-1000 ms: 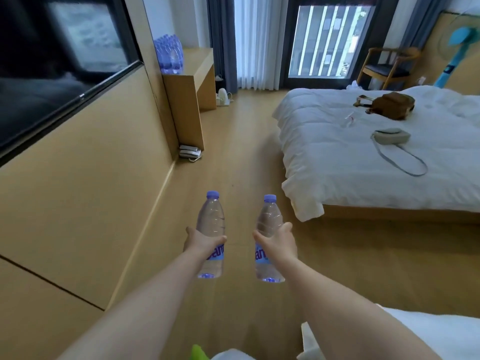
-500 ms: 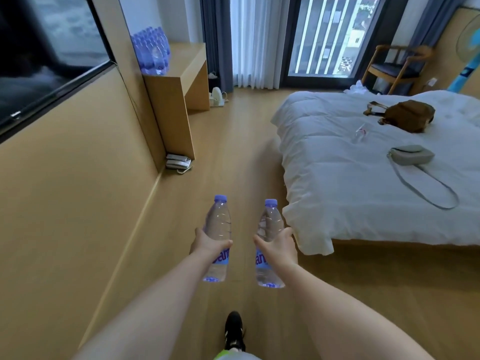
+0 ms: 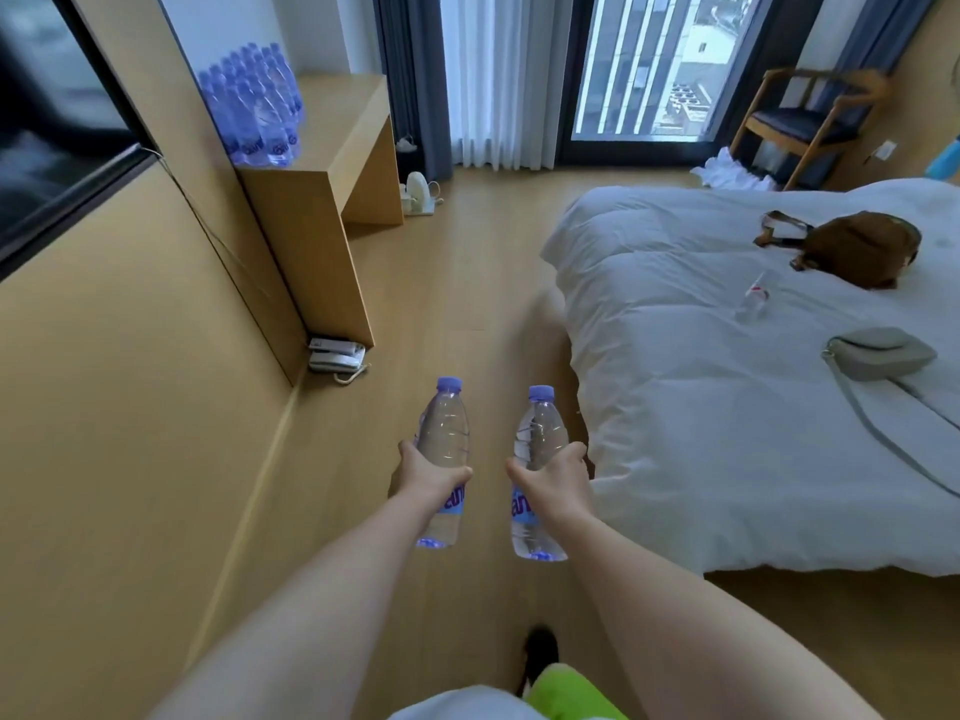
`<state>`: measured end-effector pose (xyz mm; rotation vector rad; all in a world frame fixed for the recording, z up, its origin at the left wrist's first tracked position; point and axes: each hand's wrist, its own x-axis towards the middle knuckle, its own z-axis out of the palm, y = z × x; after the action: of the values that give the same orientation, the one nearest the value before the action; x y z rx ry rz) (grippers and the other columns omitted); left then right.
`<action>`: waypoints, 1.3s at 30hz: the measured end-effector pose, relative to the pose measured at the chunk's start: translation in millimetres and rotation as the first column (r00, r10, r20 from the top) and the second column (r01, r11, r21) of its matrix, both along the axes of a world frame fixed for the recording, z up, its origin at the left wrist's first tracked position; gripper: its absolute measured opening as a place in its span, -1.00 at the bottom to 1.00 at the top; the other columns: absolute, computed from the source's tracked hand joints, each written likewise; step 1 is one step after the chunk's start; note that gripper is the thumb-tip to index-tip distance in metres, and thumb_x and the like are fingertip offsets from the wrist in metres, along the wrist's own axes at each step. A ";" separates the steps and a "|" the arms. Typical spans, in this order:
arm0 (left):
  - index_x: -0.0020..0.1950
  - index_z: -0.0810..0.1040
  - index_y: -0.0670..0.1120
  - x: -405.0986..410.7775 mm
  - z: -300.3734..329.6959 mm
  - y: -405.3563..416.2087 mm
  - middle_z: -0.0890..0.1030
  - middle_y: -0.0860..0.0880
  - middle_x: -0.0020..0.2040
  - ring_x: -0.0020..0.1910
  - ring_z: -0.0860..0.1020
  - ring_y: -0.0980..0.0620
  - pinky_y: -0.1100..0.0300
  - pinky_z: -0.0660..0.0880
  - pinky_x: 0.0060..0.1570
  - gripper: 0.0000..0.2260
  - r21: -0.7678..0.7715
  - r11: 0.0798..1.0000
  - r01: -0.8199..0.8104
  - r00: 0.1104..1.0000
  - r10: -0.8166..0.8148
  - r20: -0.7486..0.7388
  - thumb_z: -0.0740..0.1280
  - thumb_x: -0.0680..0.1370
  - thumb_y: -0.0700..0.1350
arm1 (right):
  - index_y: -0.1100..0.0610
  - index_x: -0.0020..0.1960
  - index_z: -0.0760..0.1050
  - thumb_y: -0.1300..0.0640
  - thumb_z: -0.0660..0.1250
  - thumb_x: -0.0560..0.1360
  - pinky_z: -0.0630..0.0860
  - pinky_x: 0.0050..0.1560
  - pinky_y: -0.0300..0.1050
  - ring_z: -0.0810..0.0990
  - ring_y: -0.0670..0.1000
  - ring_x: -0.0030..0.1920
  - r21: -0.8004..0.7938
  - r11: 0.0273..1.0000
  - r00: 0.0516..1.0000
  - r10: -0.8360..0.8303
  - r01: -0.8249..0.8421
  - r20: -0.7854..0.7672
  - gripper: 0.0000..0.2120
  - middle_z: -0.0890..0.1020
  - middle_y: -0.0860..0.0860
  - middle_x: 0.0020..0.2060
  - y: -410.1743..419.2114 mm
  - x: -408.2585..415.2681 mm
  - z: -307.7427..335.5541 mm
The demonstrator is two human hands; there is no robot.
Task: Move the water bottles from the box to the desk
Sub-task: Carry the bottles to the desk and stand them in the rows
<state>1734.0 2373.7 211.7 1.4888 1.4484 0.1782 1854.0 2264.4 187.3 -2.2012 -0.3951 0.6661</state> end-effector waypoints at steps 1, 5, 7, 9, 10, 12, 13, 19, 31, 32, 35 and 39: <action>0.26 0.22 -0.07 11.0 -1.5 13.1 0.47 -0.07 0.02 -0.09 0.50 -0.12 0.10 0.45 -0.07 -0.38 0.002 1.000 0.003 1.000 -0.003 -0.015 0.51 0.36 -0.04 | 0.07 0.11 0.18 -0.17 0.47 0.37 0.44 -0.35 -0.21 0.59 -0.01 -0.17 -0.013 1.000 1.000 0.004 -0.004 0.004 -0.41 0.50 0.04 -0.04 12.2 10.6 -2.9; 0.27 0.22 -0.08 60.3 -17.9 69.9 0.50 -0.09 0.06 -0.06 0.52 -0.14 0.09 0.48 -0.04 -0.38 0.001 1.000 -0.026 0.998 0.026 -0.050 0.50 0.36 -0.05 | 0.08 0.10 0.19 -0.18 0.46 0.38 0.53 -0.29 -0.14 0.60 0.00 -0.17 -0.050 0.999 1.000 0.018 -0.018 0.003 -0.42 0.50 0.04 -0.05 69.9 62.4 -20.8; 0.27 0.23 -0.08 88.0 -23.2 98.0 0.51 -0.10 0.06 -0.04 0.54 -0.15 0.07 0.51 -0.01 -0.38 0.000 0.999 -0.044 0.997 0.044 -0.060 0.51 0.35 -0.05 | 0.07 0.11 0.19 -0.18 0.46 0.38 0.58 -0.24 -0.12 0.60 0.00 -0.16 -0.042 0.998 0.999 0.037 -0.037 -0.009 -0.42 0.50 0.04 -0.05 101.6 91.9 -27.0; 0.26 0.23 -0.08 116.3 -24.7 125.3 0.49 -0.08 0.02 -0.08 0.54 -0.13 0.08 0.50 -0.05 -0.38 -0.016 0.997 -0.070 0.995 0.068 -0.077 0.51 0.35 -0.05 | 0.06 0.11 0.19 -0.17 0.47 0.38 0.60 -0.22 -0.12 0.61 0.00 -0.17 -0.040 0.997 0.998 0.065 -0.066 -0.023 -0.43 0.50 0.04 -0.05 133.9 121.9 -27.7; 0.26 0.22 -0.07 129.6 -24.3 138.2 0.47 -0.07 0.00 -0.11 0.52 -0.11 0.10 0.49 -0.08 -0.38 -0.020 0.996 -0.084 0.993 0.082 -0.087 0.51 0.36 -0.04 | 0.06 0.11 0.19 -0.17 0.47 0.38 0.61 -0.20 -0.11 0.61 0.00 -0.16 -0.040 0.996 0.996 0.079 -0.080 -0.030 -0.43 0.51 0.04 -0.05 149.7 135.6 -26.7; 0.27 0.22 -0.07 157.3 -21.1 165.7 0.46 -0.06 -0.01 -0.12 0.51 -0.10 0.10 0.47 -0.11 -0.37 -0.007 0.994 -0.109 0.990 0.108 -0.092 0.51 0.36 -0.04 | 0.06 0.10 0.19 -0.17 0.47 0.38 0.63 -0.17 -0.08 0.61 0.01 -0.15 -0.040 0.993 0.994 0.108 -0.108 -0.012 -0.43 0.51 0.04 -0.04 182.4 163.5 -22.0; 0.28 0.22 -0.07 171.9 -17.8 180.7 0.46 -0.07 0.01 -0.10 0.51 -0.11 0.09 0.48 -0.09 -0.36 -0.001 0.993 -0.119 0.989 0.118 -0.090 0.51 0.36 -0.03 | 0.06 0.10 0.19 -0.18 0.47 0.38 0.63 -0.15 -0.05 0.61 0.02 -0.13 -0.043 0.992 0.992 0.122 -0.122 0.005 -0.43 0.51 0.04 -0.03 199.3 178.0 -17.2; 0.26 0.24 -0.09 238.3 -6.4 261.5 0.51 -0.12 0.11 0.01 0.53 -0.15 0.07 0.49 -0.02 -0.37 0.044 0.984 -0.171 0.981 0.174 -0.090 0.51 0.35 0.01 | 0.11 0.11 0.21 -0.18 0.45 0.39 0.62 -0.04 0.13 0.62 0.12 -0.04 -0.059 0.986 0.987 0.158 -0.157 0.012 -0.43 0.52 0.11 0.03 286.2 245.6 6.3; 0.15 0.27 -0.06 341.2 -31.0 452.1 0.52 -0.07 0.03 -0.05 0.52 -0.11 0.08 0.48 -0.02 -0.45 0.070 0.981 -0.183 0.983 0.183 0.008 0.52 0.34 0.01 | 0.13 0.13 0.21 -0.16 0.44 0.41 0.61 -0.01 0.13 0.61 0.13 -0.04 -0.086 0.983 0.985 0.167 -0.163 0.038 -0.43 0.49 0.11 0.02 472.8 353.5 -2.8; 0.17 0.28 -0.06 349.9 -30.1 472.9 0.52 -0.07 0.03 -0.04 0.52 -0.11 0.08 0.48 -0.01 -0.44 0.072 0.982 -0.173 0.985 0.173 0.009 0.52 0.34 0.01 | 0.14 0.13 0.21 -0.16 0.44 0.41 0.61 -0.01 0.13 0.61 0.13 -0.04 -0.087 0.983 0.985 0.165 -0.161 0.042 -0.43 0.50 0.11 0.03 494.7 362.0 -1.4; 0.18 0.27 -0.05 373.9 -23.3 533.4 0.53 -0.07 0.04 0.00 0.54 -0.13 0.05 0.51 0.03 -0.42 0.065 0.985 -0.162 0.987 0.162 0.005 0.51 0.33 0.04 | 0.16 0.13 0.24 -0.16 0.44 0.40 0.61 -0.02 0.13 0.61 0.13 -0.05 -0.077 0.985 0.986 0.161 -0.157 0.053 -0.43 0.51 0.12 0.03 559.1 385.7 7.4; 0.19 0.28 -0.04 399.8 -7.6 608.9 0.54 -0.07 0.07 0.04 0.55 -0.13 0.00 0.51 0.10 -0.41 0.072 0.981 -0.182 0.982 0.178 0.066 0.53 0.32 0.03 | 0.18 0.10 0.25 -0.16 0.44 0.40 0.59 -0.06 0.08 0.61 0.15 -0.05 -0.057 0.987 0.985 0.152 -0.148 0.080 -0.44 0.51 0.12 0.03 636.6 415.8 22.0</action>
<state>2133.8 2982.6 204.1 1.4012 1.5428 0.3901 2269.8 2901.0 209.4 -2.2689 -0.5988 0.6712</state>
